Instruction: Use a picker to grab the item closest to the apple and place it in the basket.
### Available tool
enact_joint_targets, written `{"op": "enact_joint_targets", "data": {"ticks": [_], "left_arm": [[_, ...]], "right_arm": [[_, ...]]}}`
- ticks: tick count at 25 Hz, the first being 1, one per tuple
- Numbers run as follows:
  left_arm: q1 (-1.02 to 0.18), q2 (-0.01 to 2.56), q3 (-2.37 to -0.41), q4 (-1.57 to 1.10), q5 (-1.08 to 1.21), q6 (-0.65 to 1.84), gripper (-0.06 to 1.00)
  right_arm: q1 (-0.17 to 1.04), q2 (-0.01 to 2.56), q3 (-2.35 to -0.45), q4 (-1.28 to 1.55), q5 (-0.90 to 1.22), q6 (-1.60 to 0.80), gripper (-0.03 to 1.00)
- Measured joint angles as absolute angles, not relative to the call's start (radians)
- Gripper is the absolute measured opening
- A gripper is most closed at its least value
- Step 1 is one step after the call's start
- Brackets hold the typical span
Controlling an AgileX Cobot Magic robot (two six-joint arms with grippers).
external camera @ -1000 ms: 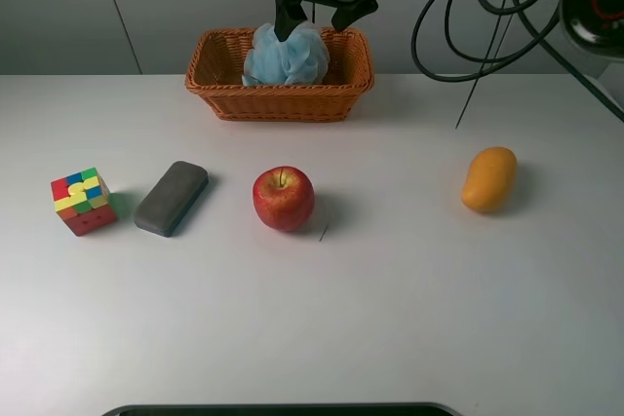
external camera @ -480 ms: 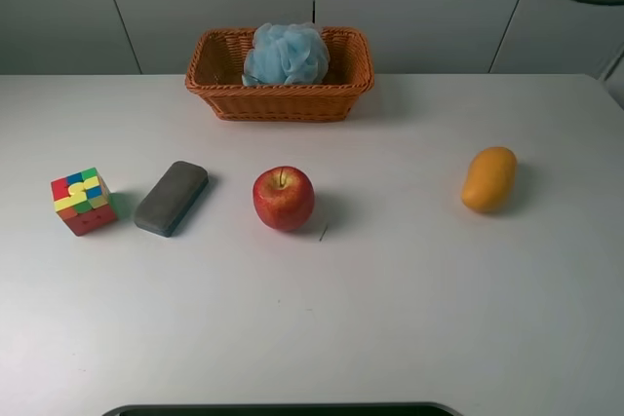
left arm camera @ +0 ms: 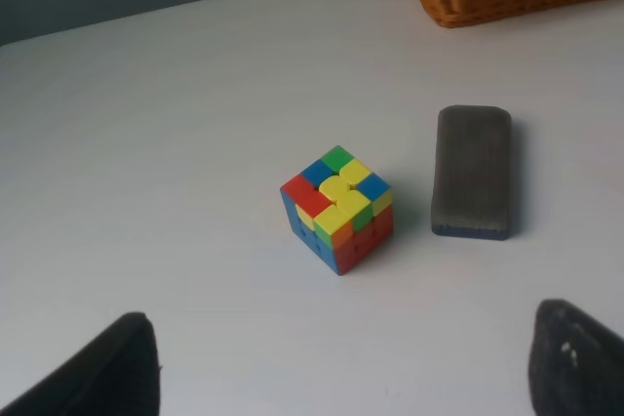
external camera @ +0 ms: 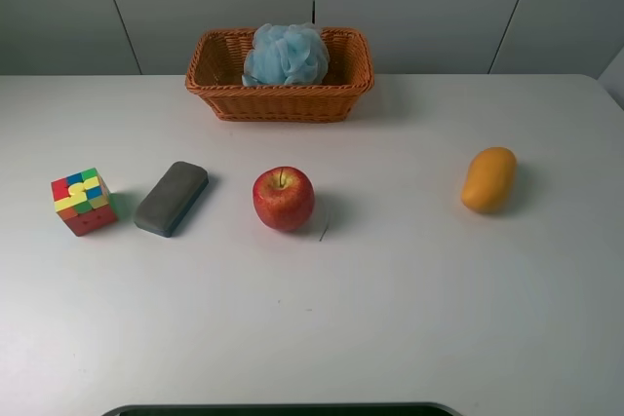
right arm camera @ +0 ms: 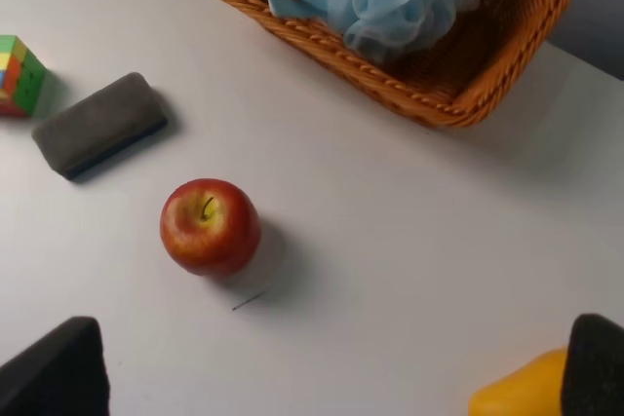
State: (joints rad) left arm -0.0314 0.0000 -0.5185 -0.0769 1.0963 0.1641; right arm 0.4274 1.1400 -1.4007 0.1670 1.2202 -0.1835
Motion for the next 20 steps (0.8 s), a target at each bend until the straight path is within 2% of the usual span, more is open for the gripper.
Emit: {"op": "enact_joint_targets", "data": {"ticks": [9, 20], "left_arm": [[-0.031, 0.000, -0.518, -0.077, 1.096, 0.164, 0.73], [-0.031, 0.000, -0.518, -0.077, 1.096, 0.164, 0.73]], "right_arm": [[0.410, 0.691, -1.124, 0.170, 1.224, -0.180, 0.70], [0.083, 0.158, -0.701, 0.166, 1.139, -0.165, 0.70]]}}
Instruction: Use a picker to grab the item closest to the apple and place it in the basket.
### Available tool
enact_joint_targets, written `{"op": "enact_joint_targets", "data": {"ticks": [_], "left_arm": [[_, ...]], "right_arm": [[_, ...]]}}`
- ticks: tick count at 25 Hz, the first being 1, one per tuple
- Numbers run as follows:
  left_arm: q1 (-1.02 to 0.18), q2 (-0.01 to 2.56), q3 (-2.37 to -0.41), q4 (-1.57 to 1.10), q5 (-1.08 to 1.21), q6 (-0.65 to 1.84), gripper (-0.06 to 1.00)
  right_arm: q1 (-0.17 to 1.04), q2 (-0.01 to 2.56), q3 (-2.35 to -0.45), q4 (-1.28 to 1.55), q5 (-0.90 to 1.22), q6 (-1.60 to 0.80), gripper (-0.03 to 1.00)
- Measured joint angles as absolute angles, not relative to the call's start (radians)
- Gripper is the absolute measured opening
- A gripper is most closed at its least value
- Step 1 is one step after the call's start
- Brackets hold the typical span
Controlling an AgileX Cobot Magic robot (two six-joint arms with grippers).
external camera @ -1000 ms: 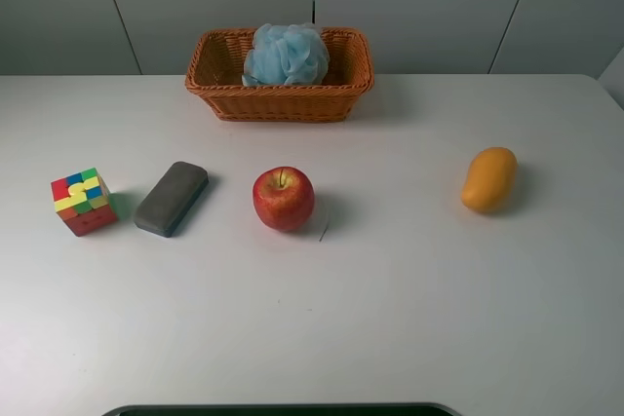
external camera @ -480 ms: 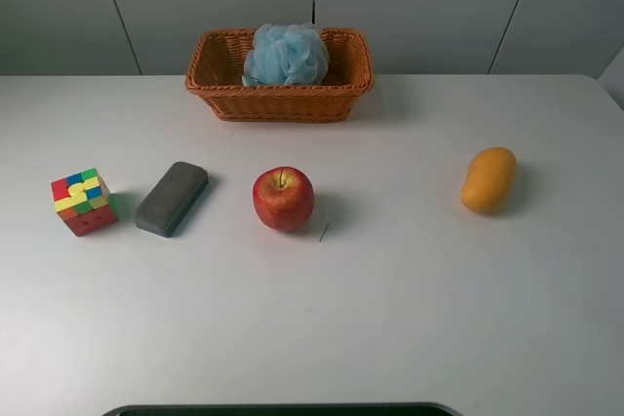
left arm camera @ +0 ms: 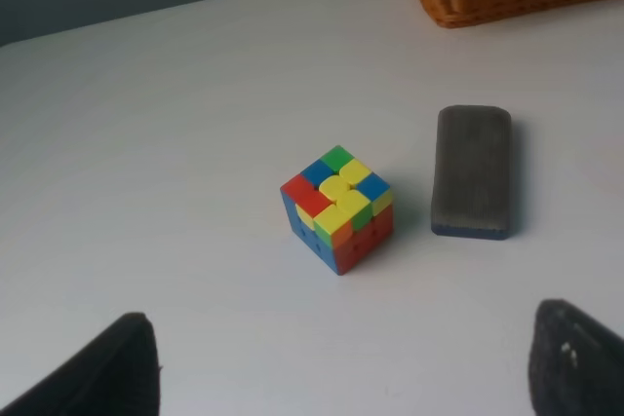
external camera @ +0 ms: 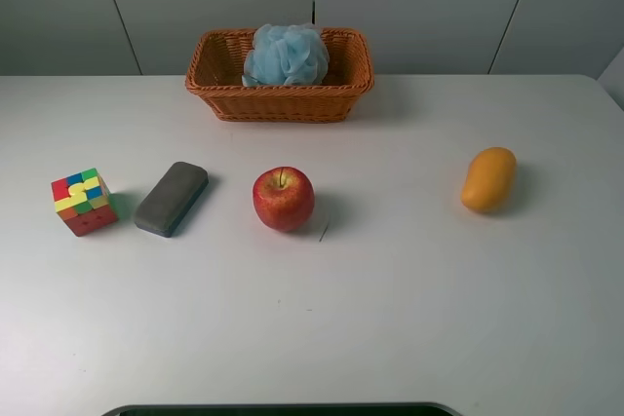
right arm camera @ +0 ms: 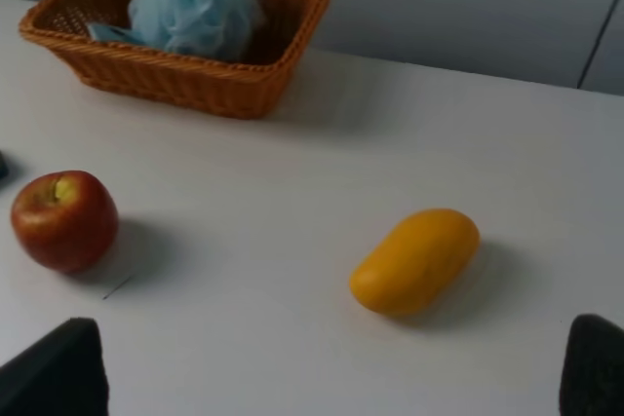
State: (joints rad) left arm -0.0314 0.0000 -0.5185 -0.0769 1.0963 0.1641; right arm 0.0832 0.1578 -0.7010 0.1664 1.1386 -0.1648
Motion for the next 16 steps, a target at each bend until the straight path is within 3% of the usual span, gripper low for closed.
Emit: {"op": "enact_joint_targets", "data": {"ticks": [6, 16], "left_arm": [[-0.031, 0.000, -0.518, -0.077, 1.096, 0.164, 0.73], [-0.031, 0.000, -0.518, -0.077, 1.096, 0.164, 0.73]], "right_arm": [[-0.035, 0.004, -0.531, 0.146, 1.123, -0.165, 0.70], [-0.048, 0.000, -0.513, 0.140, 1.099, -0.141, 0.70]]}}
